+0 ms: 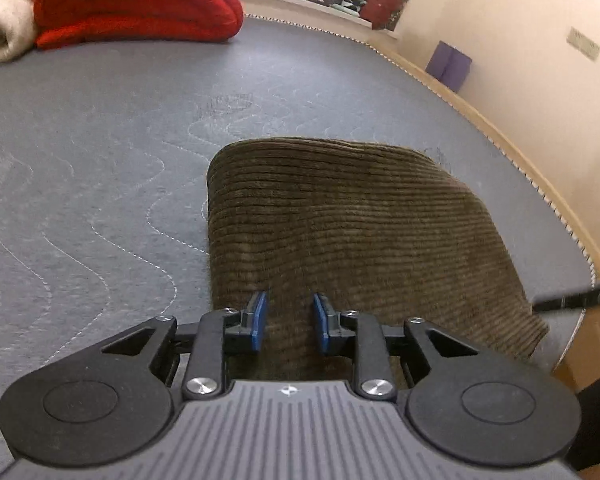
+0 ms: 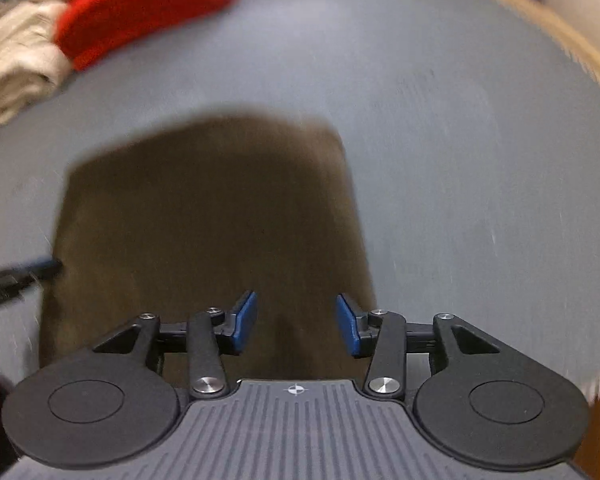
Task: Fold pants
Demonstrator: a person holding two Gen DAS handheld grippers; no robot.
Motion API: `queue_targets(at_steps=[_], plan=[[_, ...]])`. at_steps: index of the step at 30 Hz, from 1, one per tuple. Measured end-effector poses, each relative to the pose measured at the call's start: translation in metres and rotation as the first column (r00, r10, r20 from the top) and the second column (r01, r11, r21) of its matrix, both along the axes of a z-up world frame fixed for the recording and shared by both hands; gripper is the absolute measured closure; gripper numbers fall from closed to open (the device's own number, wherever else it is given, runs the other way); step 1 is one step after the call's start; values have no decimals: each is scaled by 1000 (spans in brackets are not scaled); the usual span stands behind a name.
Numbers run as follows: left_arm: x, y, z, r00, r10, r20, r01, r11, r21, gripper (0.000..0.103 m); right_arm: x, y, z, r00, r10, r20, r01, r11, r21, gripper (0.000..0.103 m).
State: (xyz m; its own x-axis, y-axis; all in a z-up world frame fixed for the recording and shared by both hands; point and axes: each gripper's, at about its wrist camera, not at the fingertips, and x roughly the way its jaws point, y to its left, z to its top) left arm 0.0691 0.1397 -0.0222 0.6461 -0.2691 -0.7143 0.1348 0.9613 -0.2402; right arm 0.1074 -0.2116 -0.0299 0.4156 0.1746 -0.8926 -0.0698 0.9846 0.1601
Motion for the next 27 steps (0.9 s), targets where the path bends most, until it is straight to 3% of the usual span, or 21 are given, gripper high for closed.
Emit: queue_targets(at_steps=[3,4,5,8,11,15,16,17,19,23,27], plan=[[-18,-11,12,999,36,-3,-35,998,54,58,-20,-11,-19,981,-167,-96,163,986,-44,56],[-26,-17,18,999,34,7,-34,998,62,45,-26,-13,-16,976,-200,-84,200,980,-17,56],[-37,-23,23,999,35,26,-36,997,65,34,-35,-13,-9,975,-216,-56,218,975,30,56],[-73,-44,48,986,81,147,-98,989,110,17,-59,-4,17,975,-200,95,190,976,104,55],[-110,-62,78,949,158,271,-192,976,103,15,-86,11,42,953,-136,271,115,989,92,42],[-145,-79,99,923,220,315,-253,965,67,14,-121,31,74,885,-53,463,48,999,24,26],[-150,-84,100,925,217,313,-253,964,79,11,-129,34,80,866,-39,499,40,999,9,19],[-154,-89,100,929,213,302,-251,963,95,0,-137,36,83,850,-29,525,38,999,-6,17],[-156,-96,92,940,207,272,-246,962,117,0,-143,35,79,854,-21,521,45,998,-34,12],[-141,-110,68,956,227,187,-261,948,184,0,-131,40,62,907,-10,422,46,996,-75,13],[-129,-115,50,966,216,143,-242,949,200,0,-120,41,49,910,-9,414,62,992,-114,13]])
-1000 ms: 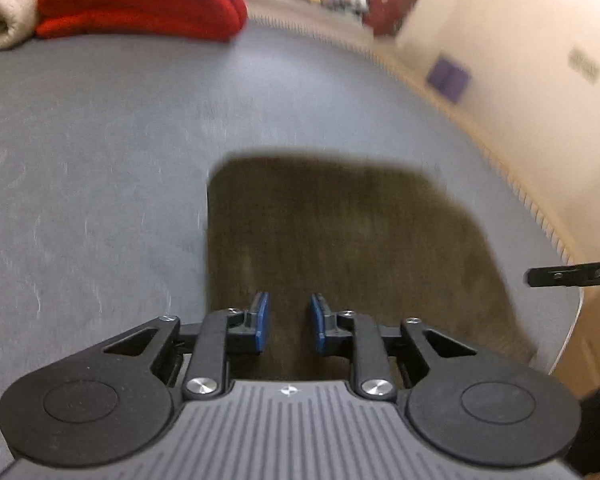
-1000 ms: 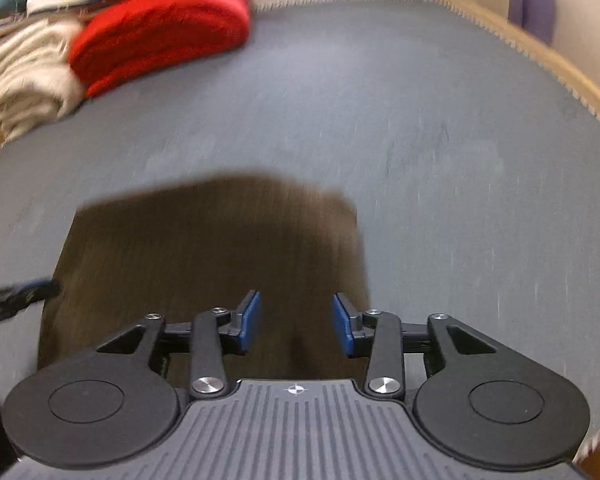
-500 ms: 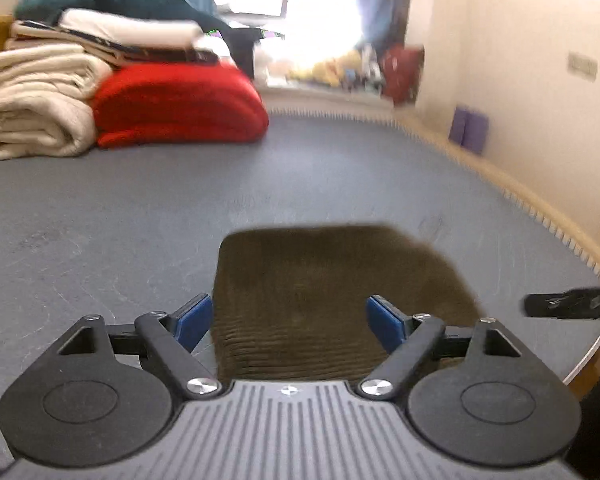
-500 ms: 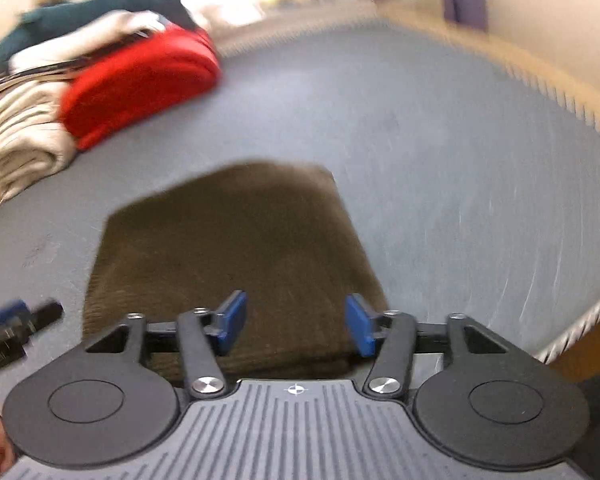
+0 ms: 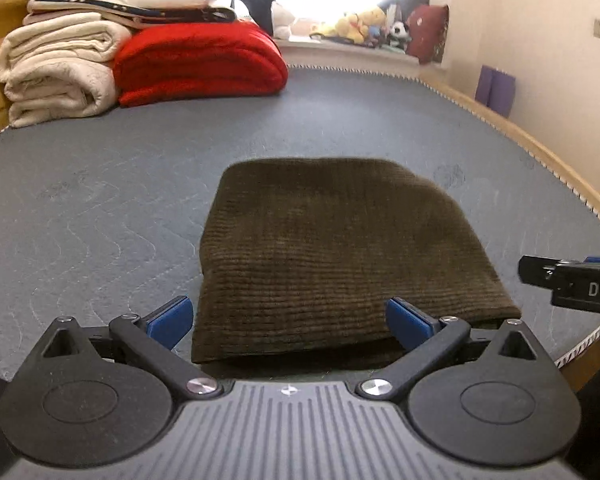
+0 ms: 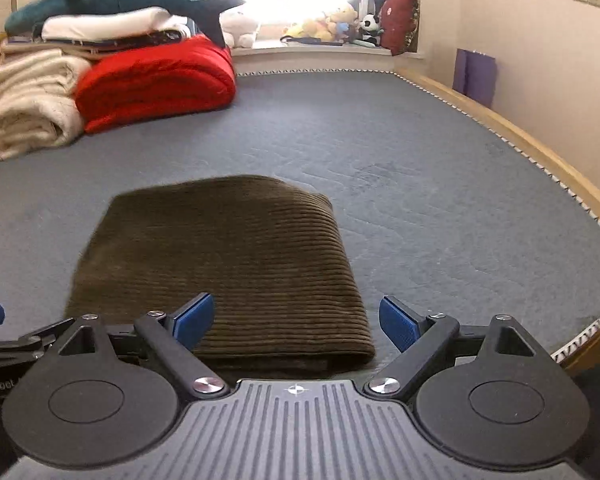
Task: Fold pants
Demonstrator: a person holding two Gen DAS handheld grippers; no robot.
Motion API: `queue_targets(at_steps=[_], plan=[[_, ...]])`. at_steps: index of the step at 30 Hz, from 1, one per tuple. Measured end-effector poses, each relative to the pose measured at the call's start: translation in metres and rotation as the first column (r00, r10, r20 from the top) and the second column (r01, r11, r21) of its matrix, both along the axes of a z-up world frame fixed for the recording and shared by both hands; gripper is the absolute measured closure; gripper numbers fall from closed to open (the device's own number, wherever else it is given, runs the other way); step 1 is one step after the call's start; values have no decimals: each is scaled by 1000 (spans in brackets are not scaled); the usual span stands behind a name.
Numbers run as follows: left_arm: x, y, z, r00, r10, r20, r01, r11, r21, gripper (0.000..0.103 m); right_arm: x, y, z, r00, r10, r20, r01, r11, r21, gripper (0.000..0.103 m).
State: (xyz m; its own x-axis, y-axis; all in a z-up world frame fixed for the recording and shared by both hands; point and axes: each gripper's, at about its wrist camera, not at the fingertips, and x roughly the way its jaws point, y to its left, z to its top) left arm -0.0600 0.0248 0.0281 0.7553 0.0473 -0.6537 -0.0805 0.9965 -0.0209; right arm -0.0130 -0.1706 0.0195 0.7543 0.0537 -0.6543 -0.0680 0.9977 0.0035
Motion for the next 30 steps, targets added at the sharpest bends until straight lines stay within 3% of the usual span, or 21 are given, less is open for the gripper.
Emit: queue_targets(at_steps=[8,15,30], plan=[[8,13,-25,998,1,-67,-2,1000,-2,0,-1,0,-16,999,7,-52,-9,999,-51,13],[17,26,-41,989,55,-135,-62,997,-55,0,2,8,-26,996,18,-87,-24,998,-65,13],[18,19,-42,990,32,-140,-39,998,-49,0,0,9,-27,994,36,-106,-43,997,-65,13]])
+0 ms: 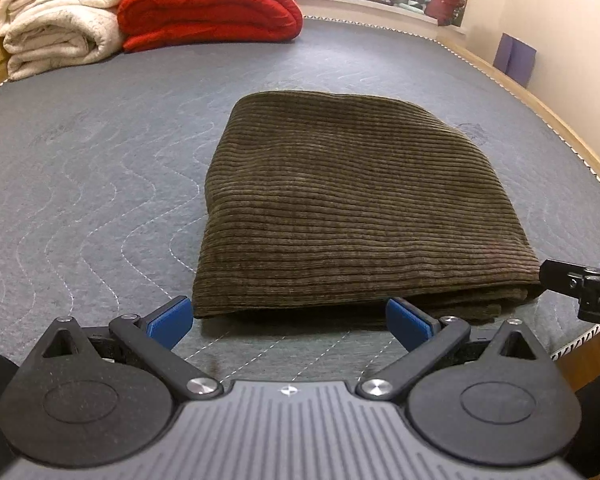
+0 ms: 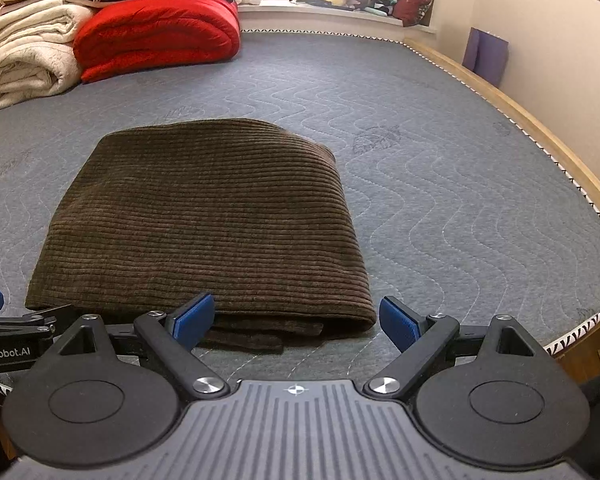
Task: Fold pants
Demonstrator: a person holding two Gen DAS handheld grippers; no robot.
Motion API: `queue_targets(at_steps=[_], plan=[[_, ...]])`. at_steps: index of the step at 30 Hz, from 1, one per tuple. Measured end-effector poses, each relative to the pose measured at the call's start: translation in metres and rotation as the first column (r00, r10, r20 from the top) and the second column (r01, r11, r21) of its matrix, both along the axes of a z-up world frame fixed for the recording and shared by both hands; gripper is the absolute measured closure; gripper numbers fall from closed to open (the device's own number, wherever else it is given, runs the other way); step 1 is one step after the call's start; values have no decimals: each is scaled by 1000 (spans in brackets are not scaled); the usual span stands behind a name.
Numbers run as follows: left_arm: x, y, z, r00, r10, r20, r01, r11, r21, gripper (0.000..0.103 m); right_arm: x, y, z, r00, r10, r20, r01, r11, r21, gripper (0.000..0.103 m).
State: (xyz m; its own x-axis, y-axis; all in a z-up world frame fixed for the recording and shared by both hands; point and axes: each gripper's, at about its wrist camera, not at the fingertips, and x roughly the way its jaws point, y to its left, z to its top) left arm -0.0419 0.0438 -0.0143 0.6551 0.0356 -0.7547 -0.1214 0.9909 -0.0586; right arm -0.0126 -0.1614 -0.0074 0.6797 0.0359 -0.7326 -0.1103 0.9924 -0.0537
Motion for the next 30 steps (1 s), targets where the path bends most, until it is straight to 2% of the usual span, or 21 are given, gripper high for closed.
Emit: queue_targets(at_steps=[30], plan=[[-1,1,2,1000,-13,8,13,1000,-11,0,0,4,-1,1000,13,-9,-13,1000,-13,13]])
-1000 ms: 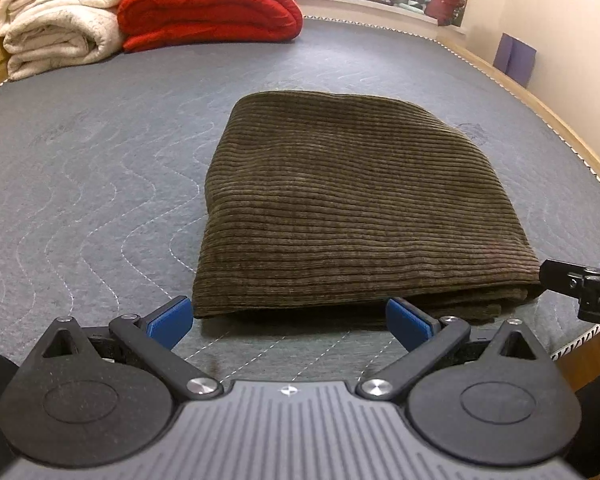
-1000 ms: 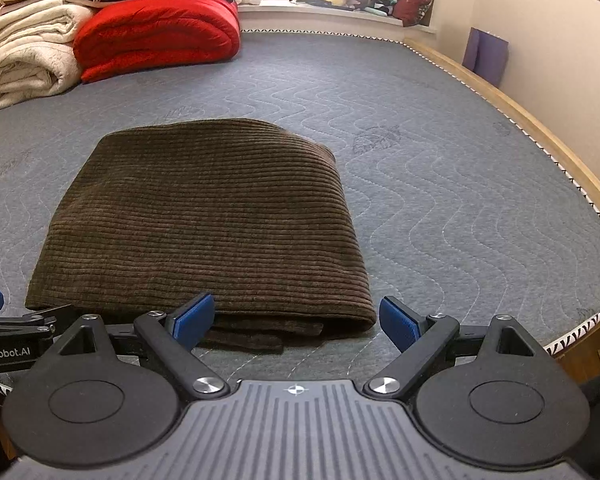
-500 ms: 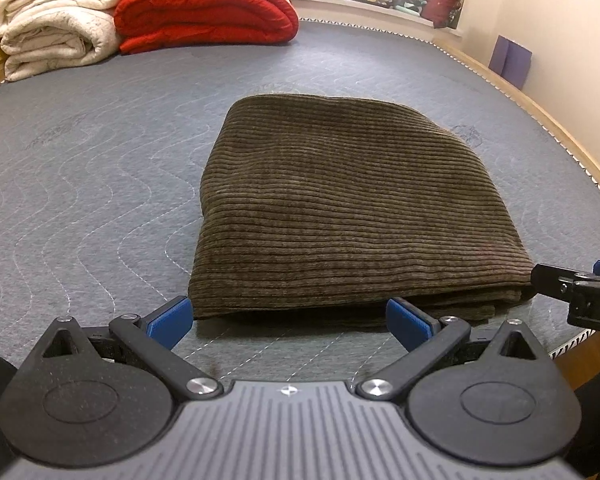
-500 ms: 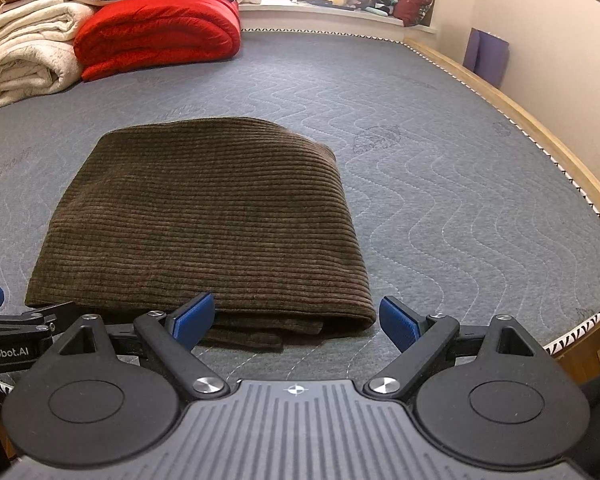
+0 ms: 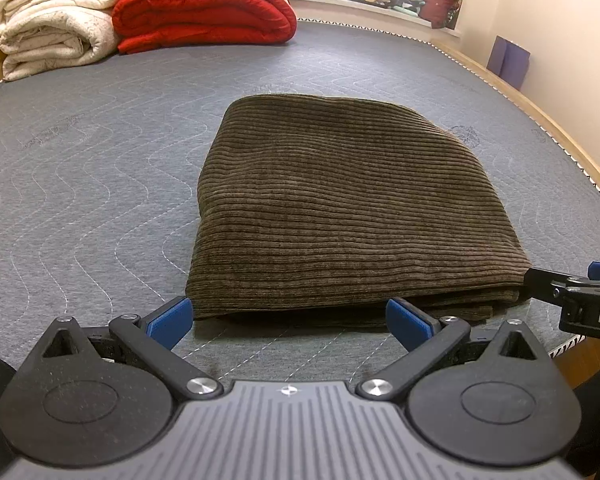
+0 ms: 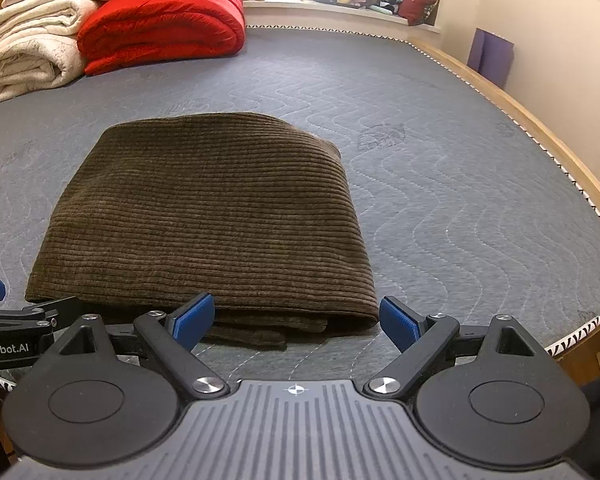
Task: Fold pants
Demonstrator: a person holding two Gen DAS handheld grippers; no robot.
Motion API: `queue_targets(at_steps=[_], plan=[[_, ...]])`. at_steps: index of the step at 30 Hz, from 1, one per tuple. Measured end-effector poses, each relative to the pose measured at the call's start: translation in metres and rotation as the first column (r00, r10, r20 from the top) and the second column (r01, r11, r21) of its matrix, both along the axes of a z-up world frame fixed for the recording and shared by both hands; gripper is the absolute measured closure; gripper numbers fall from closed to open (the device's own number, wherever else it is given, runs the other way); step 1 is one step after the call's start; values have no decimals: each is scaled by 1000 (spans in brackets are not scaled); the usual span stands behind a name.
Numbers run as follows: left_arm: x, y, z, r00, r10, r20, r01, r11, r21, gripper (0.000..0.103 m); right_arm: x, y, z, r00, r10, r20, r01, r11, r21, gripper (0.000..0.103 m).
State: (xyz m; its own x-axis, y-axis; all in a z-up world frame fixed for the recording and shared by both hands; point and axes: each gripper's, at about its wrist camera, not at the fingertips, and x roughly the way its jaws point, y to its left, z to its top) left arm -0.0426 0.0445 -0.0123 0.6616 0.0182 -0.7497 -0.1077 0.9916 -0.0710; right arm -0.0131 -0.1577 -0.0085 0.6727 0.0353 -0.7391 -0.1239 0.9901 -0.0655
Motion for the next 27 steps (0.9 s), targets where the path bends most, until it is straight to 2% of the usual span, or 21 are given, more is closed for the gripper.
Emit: queue_targets(at_steps=[27], plan=[[-1,1,-1,1000,-1,5,1,1000,0,0,0,-1,-1,1000,5,-2,-5,1000,2,13]])
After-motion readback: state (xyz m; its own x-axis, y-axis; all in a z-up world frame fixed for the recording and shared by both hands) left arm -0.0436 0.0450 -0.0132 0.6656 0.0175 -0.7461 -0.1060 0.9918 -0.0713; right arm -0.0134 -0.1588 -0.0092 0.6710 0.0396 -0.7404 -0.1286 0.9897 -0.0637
